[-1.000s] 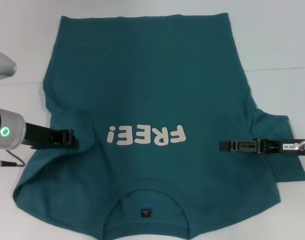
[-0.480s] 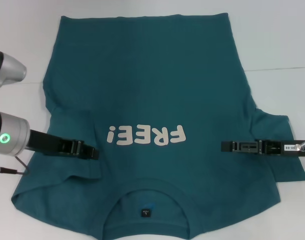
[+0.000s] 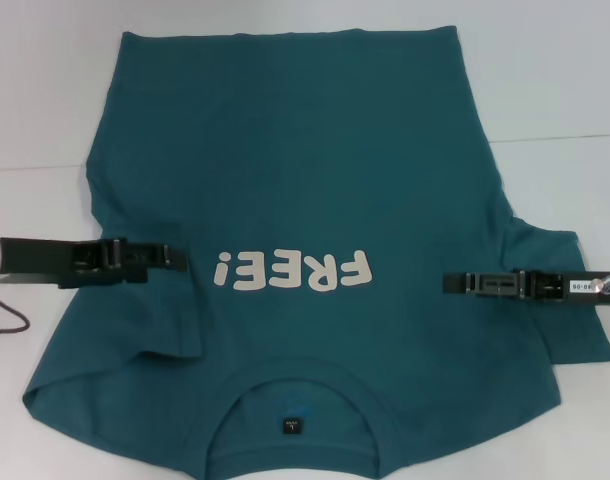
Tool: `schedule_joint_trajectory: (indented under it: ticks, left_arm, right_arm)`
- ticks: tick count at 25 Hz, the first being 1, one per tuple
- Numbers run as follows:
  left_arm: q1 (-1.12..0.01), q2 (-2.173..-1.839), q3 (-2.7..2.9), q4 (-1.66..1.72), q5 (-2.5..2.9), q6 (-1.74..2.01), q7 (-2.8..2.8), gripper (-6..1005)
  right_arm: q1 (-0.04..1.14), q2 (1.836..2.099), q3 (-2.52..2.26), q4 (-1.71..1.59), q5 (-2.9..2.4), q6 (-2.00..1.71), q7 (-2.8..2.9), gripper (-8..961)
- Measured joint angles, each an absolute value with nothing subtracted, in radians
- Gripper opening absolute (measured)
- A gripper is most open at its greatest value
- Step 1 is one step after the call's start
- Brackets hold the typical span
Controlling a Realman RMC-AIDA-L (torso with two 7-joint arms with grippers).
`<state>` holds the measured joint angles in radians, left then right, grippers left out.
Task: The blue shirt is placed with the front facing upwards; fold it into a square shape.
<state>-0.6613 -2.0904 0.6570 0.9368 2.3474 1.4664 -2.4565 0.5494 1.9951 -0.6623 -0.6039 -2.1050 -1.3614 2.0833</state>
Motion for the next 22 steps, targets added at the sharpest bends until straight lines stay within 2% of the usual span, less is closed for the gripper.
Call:
schedule_joint_trajectory:
  ticks: [4, 8, 13, 16, 22]
  left_arm:
    - [-0.602, -2.076, 0.647, 0.933, 2.206, 1.560, -2.357, 680]
    - [-0.510, -2.094, 0.628, 0.947, 2.094, 1.637, -2.068, 807]
    - [-0.424, -2.124, 0.623, 0.943, 2.055, 1.656, -1.867, 808]
    - [-0.404, -2.137, 0.620, 0.942, 2.053, 1.658, -1.842, 808]
    - [-0.396, -2.150, 0.613, 0.940, 2.024, 1.660, -1.849, 809]
  right_arm:
    - [0.552, 1.993, -0.642, -0.605, -2.104, -1.370, 2.097, 924]
    - [0.555, 1.982, -0.639, -0.605, -2.104, -1.387, 2.098, 925]
    - [0.555, 1.967, -0.638, -0.600, -2.106, -1.416, 2.110, 925]
    - [0.553, 1.933, -0.639, -0.609, -2.110, -1.464, 2.159, 925]
    - [0.547, 1.818, -0.645, -0.611, -2.122, -1.500, 2.312, 924]
